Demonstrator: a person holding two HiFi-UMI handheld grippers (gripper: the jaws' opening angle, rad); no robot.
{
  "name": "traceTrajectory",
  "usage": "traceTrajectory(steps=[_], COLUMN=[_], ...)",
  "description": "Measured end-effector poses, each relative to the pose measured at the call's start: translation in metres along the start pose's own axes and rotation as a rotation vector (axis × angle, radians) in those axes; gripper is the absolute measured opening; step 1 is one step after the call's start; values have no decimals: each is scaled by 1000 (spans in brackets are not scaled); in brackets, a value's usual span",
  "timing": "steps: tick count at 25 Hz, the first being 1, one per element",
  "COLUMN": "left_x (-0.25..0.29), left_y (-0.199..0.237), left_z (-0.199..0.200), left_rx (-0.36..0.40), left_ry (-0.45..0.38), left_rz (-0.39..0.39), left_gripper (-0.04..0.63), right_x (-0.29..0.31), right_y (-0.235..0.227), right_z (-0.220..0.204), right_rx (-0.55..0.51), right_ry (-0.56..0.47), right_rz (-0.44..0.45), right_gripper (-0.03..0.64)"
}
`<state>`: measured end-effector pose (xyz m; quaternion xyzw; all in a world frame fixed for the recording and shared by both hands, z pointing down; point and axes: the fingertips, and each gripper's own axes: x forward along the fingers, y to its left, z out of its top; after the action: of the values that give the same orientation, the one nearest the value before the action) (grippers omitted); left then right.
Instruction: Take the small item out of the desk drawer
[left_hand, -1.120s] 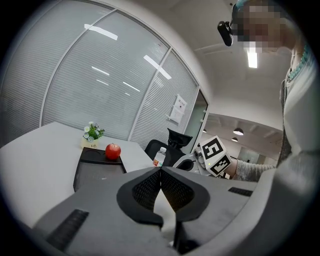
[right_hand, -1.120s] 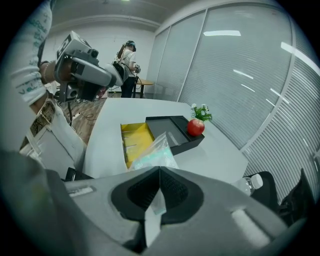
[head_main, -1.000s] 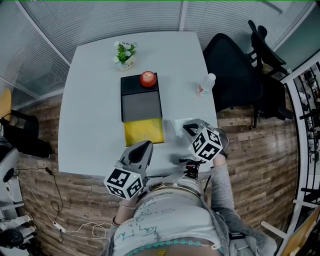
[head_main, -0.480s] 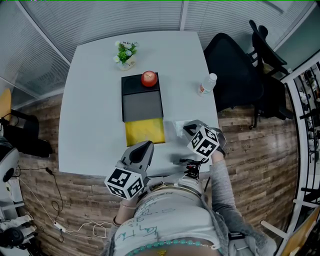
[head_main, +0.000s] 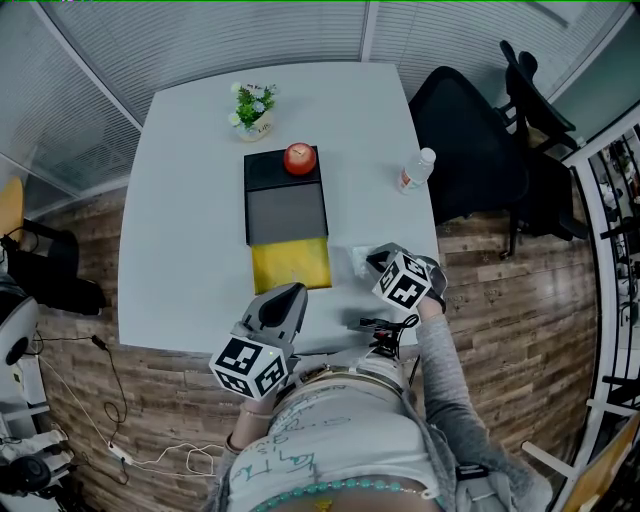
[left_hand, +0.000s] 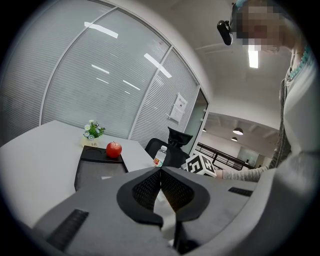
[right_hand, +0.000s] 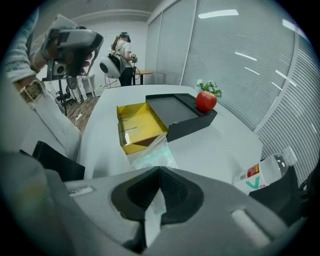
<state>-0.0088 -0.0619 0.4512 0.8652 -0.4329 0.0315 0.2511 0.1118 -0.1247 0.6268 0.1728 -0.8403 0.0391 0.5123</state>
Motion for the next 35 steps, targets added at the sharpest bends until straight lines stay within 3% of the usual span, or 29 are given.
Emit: traceTrajectory(steps=[35], left_x=[7], left_y=[-1], left_z=[-9], left_rx=[-8], left_ry=[37], left_rz=[-26], left_gripper=[-2], right_x=[63], right_y=[12], right_z=[-45], right_rx=[90], right_ry=[106], right_rz=[82], right_gripper=[3])
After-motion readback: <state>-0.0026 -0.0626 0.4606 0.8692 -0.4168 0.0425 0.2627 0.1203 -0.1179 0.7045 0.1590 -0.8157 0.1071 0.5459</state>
